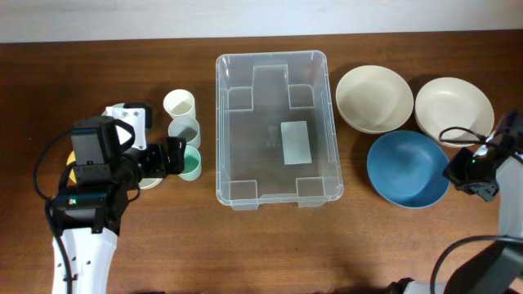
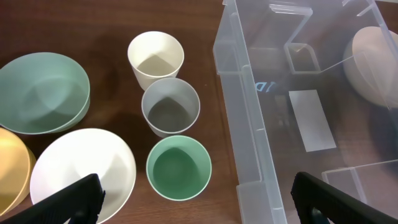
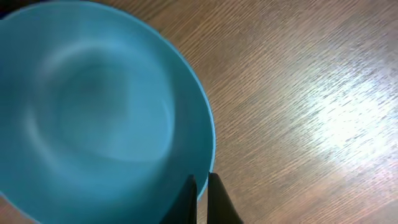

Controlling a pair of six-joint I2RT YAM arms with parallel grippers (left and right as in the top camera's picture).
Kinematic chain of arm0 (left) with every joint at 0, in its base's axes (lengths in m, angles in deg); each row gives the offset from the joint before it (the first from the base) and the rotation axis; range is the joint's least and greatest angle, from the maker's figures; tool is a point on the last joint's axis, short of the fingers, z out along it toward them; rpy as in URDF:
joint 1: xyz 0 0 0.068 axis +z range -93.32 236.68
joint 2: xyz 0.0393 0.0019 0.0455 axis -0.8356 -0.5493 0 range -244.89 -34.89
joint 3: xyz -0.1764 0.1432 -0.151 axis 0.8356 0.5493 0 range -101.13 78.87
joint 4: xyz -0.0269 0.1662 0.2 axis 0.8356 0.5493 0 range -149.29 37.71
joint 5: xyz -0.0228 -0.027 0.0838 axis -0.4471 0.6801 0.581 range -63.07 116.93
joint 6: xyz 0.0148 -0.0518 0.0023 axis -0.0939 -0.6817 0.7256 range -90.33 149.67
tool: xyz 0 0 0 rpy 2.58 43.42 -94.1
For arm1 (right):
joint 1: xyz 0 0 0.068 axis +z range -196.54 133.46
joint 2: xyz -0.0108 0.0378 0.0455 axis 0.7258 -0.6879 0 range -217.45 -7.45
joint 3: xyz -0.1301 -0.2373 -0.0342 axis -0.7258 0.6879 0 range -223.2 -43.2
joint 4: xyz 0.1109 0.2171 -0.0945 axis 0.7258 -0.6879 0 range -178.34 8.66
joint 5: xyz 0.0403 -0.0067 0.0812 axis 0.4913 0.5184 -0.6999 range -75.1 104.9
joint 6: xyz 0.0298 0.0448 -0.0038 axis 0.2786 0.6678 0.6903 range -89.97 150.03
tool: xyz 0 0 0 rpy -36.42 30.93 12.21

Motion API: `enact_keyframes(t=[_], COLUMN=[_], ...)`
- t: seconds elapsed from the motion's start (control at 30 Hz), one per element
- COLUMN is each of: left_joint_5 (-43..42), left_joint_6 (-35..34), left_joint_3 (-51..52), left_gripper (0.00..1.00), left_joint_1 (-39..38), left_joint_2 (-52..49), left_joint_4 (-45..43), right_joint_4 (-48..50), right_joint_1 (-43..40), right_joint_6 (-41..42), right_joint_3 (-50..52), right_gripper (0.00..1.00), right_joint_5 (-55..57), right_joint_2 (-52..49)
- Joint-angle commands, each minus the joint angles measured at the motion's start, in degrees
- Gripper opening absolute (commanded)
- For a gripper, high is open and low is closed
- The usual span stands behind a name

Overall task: Pack container
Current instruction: 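Close the right gripper on the blue bowl's rim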

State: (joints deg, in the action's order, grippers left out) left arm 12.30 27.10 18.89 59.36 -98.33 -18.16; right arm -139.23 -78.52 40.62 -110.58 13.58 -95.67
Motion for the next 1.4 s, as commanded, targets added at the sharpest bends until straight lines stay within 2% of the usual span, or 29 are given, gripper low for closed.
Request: enact_keyframes(t=[0.0, 0.27, 0.3, 0.43, 0.47, 0.53, 0.73, 0.8, 0.9, 1.0, 1.13, 1.23, 1.37], left_joint_5=[-1.0, -1.0, -1.0, -1.0, -1.0, -1.0, -1.0, -1.0, -1.0, -1.0, -1.0, -1.0, -1.0], left_joint_6=[0.5, 0.5, 0.5, 0.5, 0.5, 0.5, 0.5, 0.5, 0.5, 0.5, 0.5, 0.5, 0.5], left_joint_3=[-1.6, -1.6, -1.6, -1.6, -1.6, -1.6, -1.6, -1.6, -1.6, -1.6, -1.6, -1.6, -1.6], left_gripper=[0.98, 0.98, 0.98, 0.98, 0.99, 0.99, 0.99, 0.99, 0.99, 0.99, 0.99, 0.99, 0.99], left_joint_1=[-0.2, -0.2, -0.2, -0.2, -0.2, -0.2, -0.2, -0.2, -0.2, -0.2, -0.2, -0.2, -0.2], left_joint_2=[-0.2, -0.2, -0.2, -0.2, -0.2, -0.2, -0.2, -0.2, -0.2, -0.2, -0.2, -0.2, -0.2], left_joint_4=[-0.2, -0.2, -0.2, -0.2, -0.2, -0.2, -0.2, -0.2, -0.2, -0.2, -0.2, -0.2, -0.2], right_joint_4=[-0.3, 1.1, 1.3, 2.0, 2.2, 2.5, 5.2, 6.3, 7.5, 8.2, 8.7, 8.7, 8.7], right_joint_1=[0.1, 0.0, 0.0, 0.0, 0.0, 0.0, 0.0, 0.0, 0.1, 0.1, 0.1, 0.1, 0.1], right_joint_6=[0.6, 0.6, 0.6, 0.7, 0.7, 0.7, 0.7, 0.7, 0.7, 0.7, 0.7, 0.7, 0.7], right_joint_3=[0.2, 0.2, 0.3, 0.3, 0.3, 0.3, 0.5, 0.5, 0.5, 0.5, 0.5, 0.5, 0.5], right_gripper=[0.04, 0.04, 0.08, 0.42, 0.47, 0.52, 0.56, 0.55, 0.44, 0.38, 0.15, 0.04, 0.04], right_joint_5=[0.7, 3.8, 4.0, 3.7, 3.6, 3.5, 3.3, 3.1, 3.1, 3.1, 3.1, 3.1, 3.1], right_joint_2=[0.8, -0.7, -1.5, -5.7, -6.5, -9.0, -13.9, -15.9, -18.0, -19.4, -20.0, -20.0, -20.0])
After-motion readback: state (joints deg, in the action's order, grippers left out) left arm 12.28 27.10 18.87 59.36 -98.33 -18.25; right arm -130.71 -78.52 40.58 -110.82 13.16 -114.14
